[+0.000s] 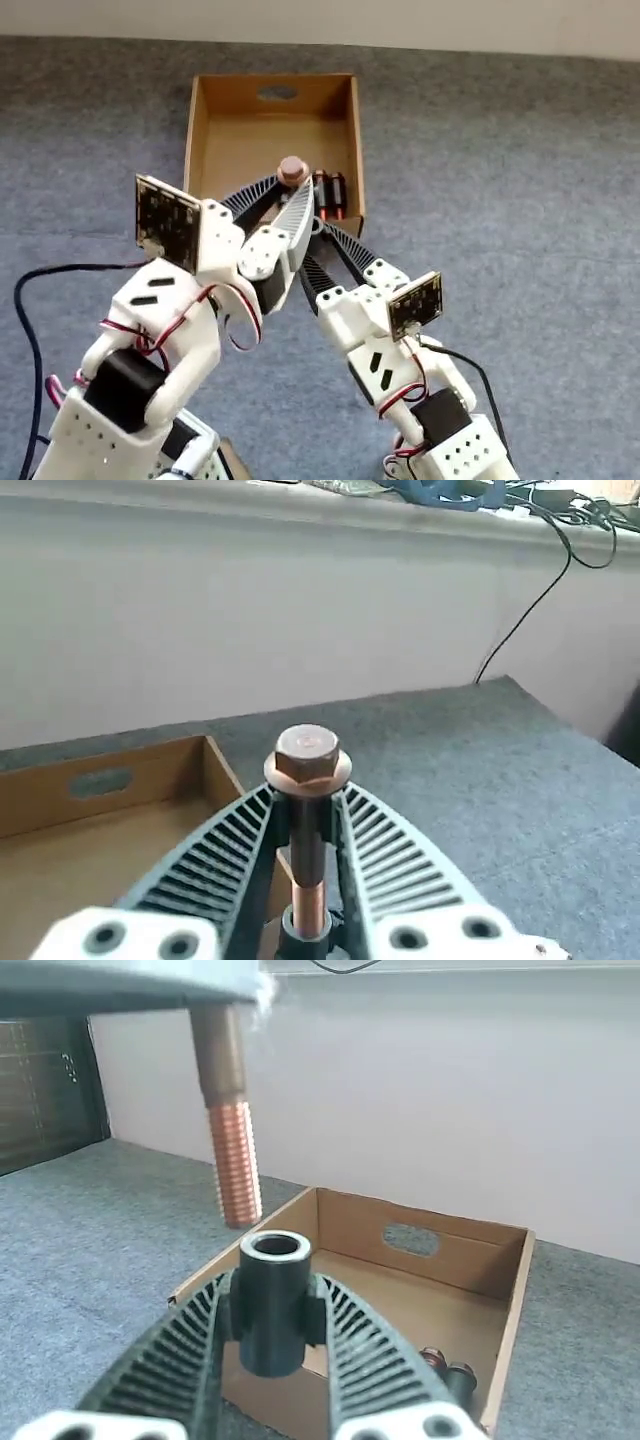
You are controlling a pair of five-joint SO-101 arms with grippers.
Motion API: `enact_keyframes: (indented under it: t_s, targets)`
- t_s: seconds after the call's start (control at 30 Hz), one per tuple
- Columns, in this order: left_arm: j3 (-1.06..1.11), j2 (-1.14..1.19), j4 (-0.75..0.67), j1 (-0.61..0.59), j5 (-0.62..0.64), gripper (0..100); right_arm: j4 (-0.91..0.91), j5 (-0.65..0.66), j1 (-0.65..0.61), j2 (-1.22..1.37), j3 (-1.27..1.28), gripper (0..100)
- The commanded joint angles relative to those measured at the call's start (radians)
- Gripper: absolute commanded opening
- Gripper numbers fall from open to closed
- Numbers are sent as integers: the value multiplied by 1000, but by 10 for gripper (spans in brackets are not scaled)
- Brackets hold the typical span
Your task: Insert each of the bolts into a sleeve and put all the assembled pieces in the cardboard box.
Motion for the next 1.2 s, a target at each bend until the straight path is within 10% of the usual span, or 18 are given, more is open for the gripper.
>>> enact_keyframes:
  t_s: [0.0,1.17]
  targets:
    - [28,-30,-32,5,-11,8,-25,-5,1,-12,-12,5]
    - [99,-16,-40,13,-11,8,-25,-5,1,-8,-12,5]
